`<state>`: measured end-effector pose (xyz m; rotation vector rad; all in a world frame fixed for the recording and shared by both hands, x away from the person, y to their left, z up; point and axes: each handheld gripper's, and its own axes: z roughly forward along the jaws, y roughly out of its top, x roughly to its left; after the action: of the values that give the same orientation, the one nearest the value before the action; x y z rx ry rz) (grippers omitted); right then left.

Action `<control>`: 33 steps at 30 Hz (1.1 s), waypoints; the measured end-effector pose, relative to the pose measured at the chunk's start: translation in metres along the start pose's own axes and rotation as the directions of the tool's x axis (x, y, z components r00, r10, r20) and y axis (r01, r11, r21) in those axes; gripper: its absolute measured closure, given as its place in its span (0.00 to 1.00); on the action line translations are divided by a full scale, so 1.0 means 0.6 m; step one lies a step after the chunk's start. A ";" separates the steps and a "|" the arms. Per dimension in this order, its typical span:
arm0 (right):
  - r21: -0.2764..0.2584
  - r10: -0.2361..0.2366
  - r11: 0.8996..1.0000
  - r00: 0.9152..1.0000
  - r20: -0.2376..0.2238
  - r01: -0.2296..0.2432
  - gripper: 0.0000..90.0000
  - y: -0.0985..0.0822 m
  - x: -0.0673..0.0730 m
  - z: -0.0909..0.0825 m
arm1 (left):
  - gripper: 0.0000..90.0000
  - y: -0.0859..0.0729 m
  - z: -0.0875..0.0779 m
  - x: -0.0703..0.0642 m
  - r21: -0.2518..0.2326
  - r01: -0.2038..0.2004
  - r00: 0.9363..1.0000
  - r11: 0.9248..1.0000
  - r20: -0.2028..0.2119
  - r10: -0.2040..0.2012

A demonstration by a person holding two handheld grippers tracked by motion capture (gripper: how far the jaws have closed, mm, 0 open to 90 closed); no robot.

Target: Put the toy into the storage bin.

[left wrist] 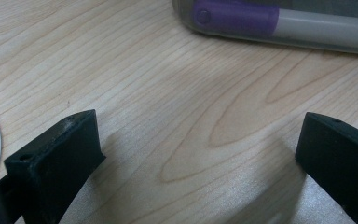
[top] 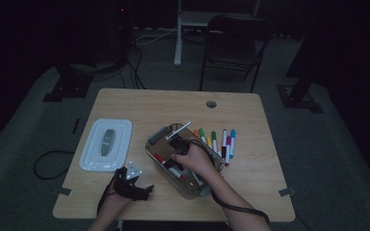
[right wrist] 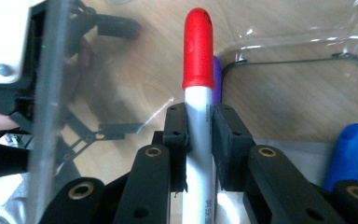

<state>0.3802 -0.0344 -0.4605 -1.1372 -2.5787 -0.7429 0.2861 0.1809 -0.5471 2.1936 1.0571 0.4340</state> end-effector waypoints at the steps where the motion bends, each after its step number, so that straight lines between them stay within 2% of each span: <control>1: 0.034 -0.001 0.999 1.000 0.010 0.001 0.85 0.002 0.001 0.014 | 0.01 0.000 0.000 0.000 -0.001 0.000 1.000 1.000 -0.001 0.000; 5: 0.078 -0.008 0.997 1.000 0.025 0.006 0.84 0.000 0.004 0.026 | 0.01 0.000 0.000 0.000 -0.002 0.000 1.000 1.000 -0.002 0.000; 13: 0.084 -0.019 0.996 1.000 0.024 0.017 0.83 -0.002 0.003 0.026 | 0.01 0.000 0.000 0.000 -0.002 0.001 1.000 1.000 -0.002 -0.001; 17: 0.068 -0.026 0.997 0.999 0.023 0.024 0.80 -0.004 0.002 0.021 | 0.01 0.000 0.000 0.000 -0.002 0.000 1.000 1.000 -0.002 0.000; 18: 0.044 -0.034 0.998 0.999 0.022 0.033 0.80 -0.004 0.001 0.012 | 0.01 0.000 0.000 0.000 -0.002 0.000 1.000 1.000 -0.002 0.000; 19: 0.044 -0.034 0.998 0.999 0.022 0.033 0.80 -0.004 0.001 0.012 | 0.01 0.000 0.000 0.000 -0.002 0.000 1.000 1.000 -0.002 0.000; 20: 0.012 -0.036 0.999 0.999 0.020 0.036 0.80 -0.005 0.001 -0.004 | 0.01 0.000 0.000 0.000 0.000 -0.001 1.000 1.000 -0.002 0.001; 21: 0.012 -0.036 0.999 0.999 0.020 0.036 0.80 -0.005 0.001 -0.004 | 0.01 0.000 0.000 0.000 0.000 -0.001 1.000 1.000 -0.002 0.001; 22: -0.023 -0.038 0.999 0.999 0.017 0.038 0.79 -0.008 0.000 -0.025 | 0.01 0.000 0.000 0.000 0.000 -0.001 1.000 1.000 -0.002 0.001; 23: -0.023 -0.038 0.999 0.999 0.017 0.038 0.79 -0.008 0.000 -0.025 | 0.01 0.000 0.000 0.000 0.000 -0.001 1.000 1.000 -0.002 0.001; 24: -0.056 -0.035 0.998 0.999 0.014 0.036 0.79 -0.011 -0.004 -0.048 | 0.01 0.000 0.000 0.000 0.000 -0.001 1.000 1.000 -0.002 0.001; 26: -0.086 -0.031 0.996 0.999 0.019 0.033 0.79 -0.016 -0.008 -0.071 | 0.01 0.000 0.000 0.000 0.000 -0.001 1.000 1.000 -0.001 0.001; 27: -0.086 -0.031 0.996 0.999 0.019 0.033 0.79 -0.016 -0.008 -0.071 | 0.01 0.000 0.000 0.000 0.000 -0.001 1.000 1.000 -0.001 0.001; 28: -0.123 -0.025 0.992 0.999 0.021 0.028 0.78 -0.023 -0.014 -0.093 | 0.01 0.000 0.000 0.000 0.001 -0.001 1.000 1.000 -0.001 0.001; 29: -0.123 -0.025 0.992 0.999 0.021 0.028 0.78 -0.023 -0.014 -0.093 | 0.01 0.000 0.000 0.000 0.001 -0.001 1.000 1.000 -0.001 0.001; 30: -0.156 -0.021 0.987 1.000 0.023 0.024 0.78 -0.031 -0.021 -0.114 | 0.01 0.000 0.000 0.000 0.002 -0.001 1.000 1.000 0.000 0.001; 32: -0.182 -0.011 0.983 1.000 0.026 0.015 0.76 -0.040 -0.028 -0.133 | 0.01 0.000 0.000 0.000 0.001 -0.001 1.000 1.000 -0.001 0.001; 33: -0.182 -0.011 0.983 1.000 0.026 0.015 0.76 -0.040 -0.028 -0.133 | 0.01 0.000 0.000 0.000 0.001 -0.001 1.000 1.000 -0.001 0.001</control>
<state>0.3742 -0.1012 -0.4082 -1.1889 -2.5838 -0.9920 0.2860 0.1810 -0.5471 2.1950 1.0570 0.4357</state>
